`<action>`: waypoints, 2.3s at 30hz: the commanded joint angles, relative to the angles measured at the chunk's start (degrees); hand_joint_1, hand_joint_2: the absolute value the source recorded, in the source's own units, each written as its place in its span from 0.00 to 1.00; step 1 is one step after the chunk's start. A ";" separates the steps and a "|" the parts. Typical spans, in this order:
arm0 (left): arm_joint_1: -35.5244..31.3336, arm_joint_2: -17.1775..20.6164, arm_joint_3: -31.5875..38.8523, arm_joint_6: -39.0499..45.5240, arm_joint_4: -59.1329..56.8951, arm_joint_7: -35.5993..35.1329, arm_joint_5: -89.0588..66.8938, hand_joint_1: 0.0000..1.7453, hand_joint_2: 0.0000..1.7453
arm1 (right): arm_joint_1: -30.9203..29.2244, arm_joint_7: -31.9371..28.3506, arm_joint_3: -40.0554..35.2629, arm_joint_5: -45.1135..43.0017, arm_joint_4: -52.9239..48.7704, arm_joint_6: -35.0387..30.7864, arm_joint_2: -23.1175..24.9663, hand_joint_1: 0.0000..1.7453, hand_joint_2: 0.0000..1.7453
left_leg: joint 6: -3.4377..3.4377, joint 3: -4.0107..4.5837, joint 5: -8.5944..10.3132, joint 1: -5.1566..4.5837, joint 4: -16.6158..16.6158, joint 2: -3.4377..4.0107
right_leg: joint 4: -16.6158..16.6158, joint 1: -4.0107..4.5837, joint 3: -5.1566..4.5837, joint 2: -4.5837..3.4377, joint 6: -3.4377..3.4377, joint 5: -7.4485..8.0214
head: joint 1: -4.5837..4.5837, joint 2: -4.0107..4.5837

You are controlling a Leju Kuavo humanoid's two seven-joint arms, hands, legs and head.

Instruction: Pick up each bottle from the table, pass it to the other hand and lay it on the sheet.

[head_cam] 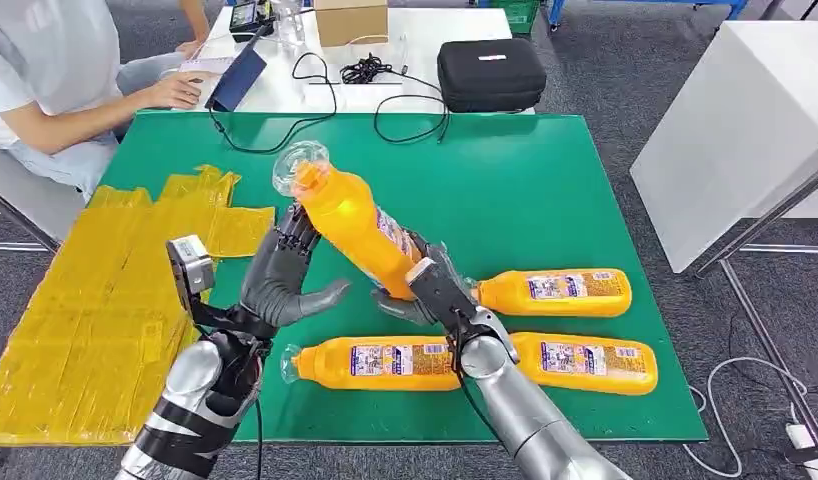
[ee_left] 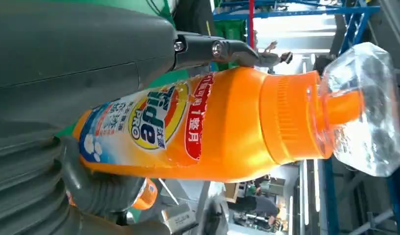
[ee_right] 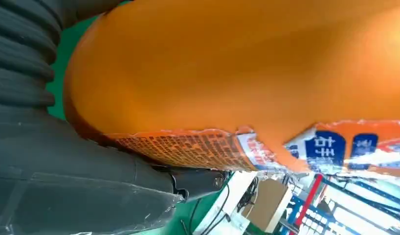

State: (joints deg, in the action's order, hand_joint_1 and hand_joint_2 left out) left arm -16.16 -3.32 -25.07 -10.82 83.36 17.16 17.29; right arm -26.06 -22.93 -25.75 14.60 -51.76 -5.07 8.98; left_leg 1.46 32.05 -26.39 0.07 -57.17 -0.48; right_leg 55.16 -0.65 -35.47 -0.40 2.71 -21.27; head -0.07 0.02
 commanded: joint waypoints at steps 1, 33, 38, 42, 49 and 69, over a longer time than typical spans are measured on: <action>-1.22 1.05 -3.82 -0.04 -1.09 0.01 -0.80 0.00 1.00 | -4.96 1.36 -1.52 1.63 7.45 -1.76 1.23 1.00 1.00 | -0.08 -0.24 -0.09 0.04 0.00 0.11 | 0.01 0.05 0.20 -0.04 -0.09 -0.06 | -0.02 0.00; -2.74 -2.68 0.77 3.02 -7.67 0.61 1.77 0.99 1.00 | -2.44 1.91 -24.13 16.66 6.89 -2.39 3.88 1.00 1.00 | -0.06 -0.13 -0.05 0.07 0.02 0.00 | -0.02 0.08 0.10 0.08 -0.08 -0.07 | 0.00 0.00; -1.84 -2.86 2.11 4.80 -6.72 0.63 3.58 1.00 1.00 | -2.42 1.92 -23.52 15.90 7.53 -3.63 3.65 1.00 1.00 | -0.06 -0.11 -0.06 0.05 0.01 -0.01 | -0.01 0.07 0.08 0.08 -0.08 -0.08 | -0.02 0.00; -1.73 -2.79 2.22 4.97 -6.74 0.54 3.75 1.00 1.00 | -2.38 1.86 -23.32 15.72 7.55 -3.77 3.54 1.00 1.00 | -0.05 -0.05 -0.02 0.05 0.02 -0.03 | -0.02 0.06 0.02 0.08 -0.06 -0.05 | -0.02 0.00; -1.59 -2.63 2.50 5.38 -7.08 0.48 4.33 1.00 1.00 | -2.22 1.90 -22.92 15.56 6.84 -4.62 3.04 1.00 1.00 | -0.05 -0.06 -0.02 0.06 0.01 -0.04 | -0.02 0.07 0.05 0.10 -0.07 -0.05 | 0.00 0.00; -0.92 3.01 9.08 37.32 -2.60 8.47 -34.40 1.00 1.00 | 15.13 -0.80 -3.91 1.58 -36.24 -5.98 -8.17 0.00 1.00 | -0.06 -0.01 -0.05 0.02 -0.02 -0.15 | 0.05 0.03 0.02 0.21 -0.08 -0.12 | -0.07 0.00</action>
State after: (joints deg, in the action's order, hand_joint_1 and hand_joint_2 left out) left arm -14.16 -4.02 -18.86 12.58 81.13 23.83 6.23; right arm -18.97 -23.08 -37.85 18.79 -62.65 -13.62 8.54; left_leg 1.46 32.15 -26.39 0.07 -57.17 -0.46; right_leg 55.16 -0.64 -35.64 -0.41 2.70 -21.28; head -0.13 0.02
